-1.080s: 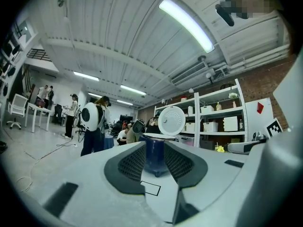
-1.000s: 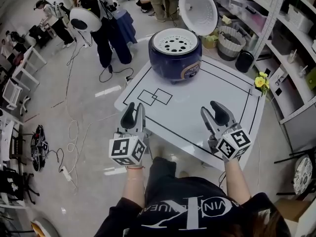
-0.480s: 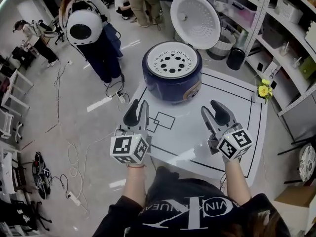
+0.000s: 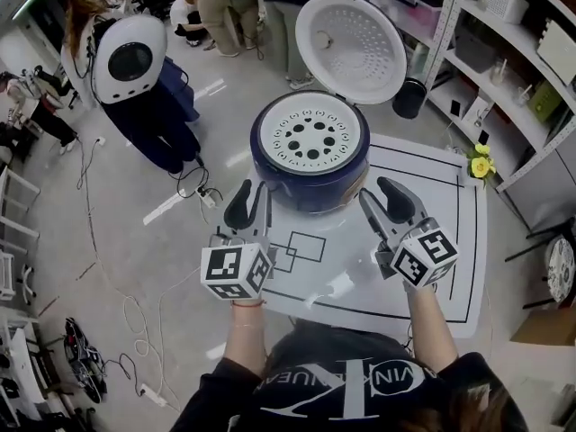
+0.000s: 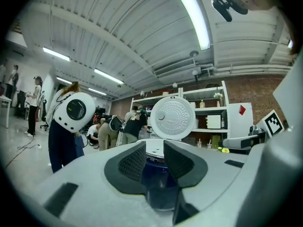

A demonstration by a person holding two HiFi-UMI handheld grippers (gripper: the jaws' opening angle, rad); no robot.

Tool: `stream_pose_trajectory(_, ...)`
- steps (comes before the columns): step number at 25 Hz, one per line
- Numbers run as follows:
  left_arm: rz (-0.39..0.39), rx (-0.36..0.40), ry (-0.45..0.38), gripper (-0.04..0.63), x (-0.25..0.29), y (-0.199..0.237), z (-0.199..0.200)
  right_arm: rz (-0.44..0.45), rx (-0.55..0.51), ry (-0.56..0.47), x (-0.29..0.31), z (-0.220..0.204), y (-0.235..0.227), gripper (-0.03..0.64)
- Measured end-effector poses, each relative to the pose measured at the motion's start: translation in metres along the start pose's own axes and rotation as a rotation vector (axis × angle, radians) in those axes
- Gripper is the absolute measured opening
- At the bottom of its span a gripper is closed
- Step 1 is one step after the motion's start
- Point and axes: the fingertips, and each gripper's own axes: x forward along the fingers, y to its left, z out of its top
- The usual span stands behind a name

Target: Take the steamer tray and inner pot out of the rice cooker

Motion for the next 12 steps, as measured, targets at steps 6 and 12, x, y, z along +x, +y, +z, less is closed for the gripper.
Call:
stream_pose_trajectory(6, -0.072, 0.02, 0.003, 0.087, 0.038, 0.019, 0.012, -0.092, -0.059, 0.032, 0.036, 0.015, -0.013, 0.164)
stream_pose_trajectory(12, -0.139, 0.06, 0.03, 0.087, 0.073, 0.029, 0.013, -0.176, -0.139, 0.103, 0.071, 0.028, -0.035, 0.164)
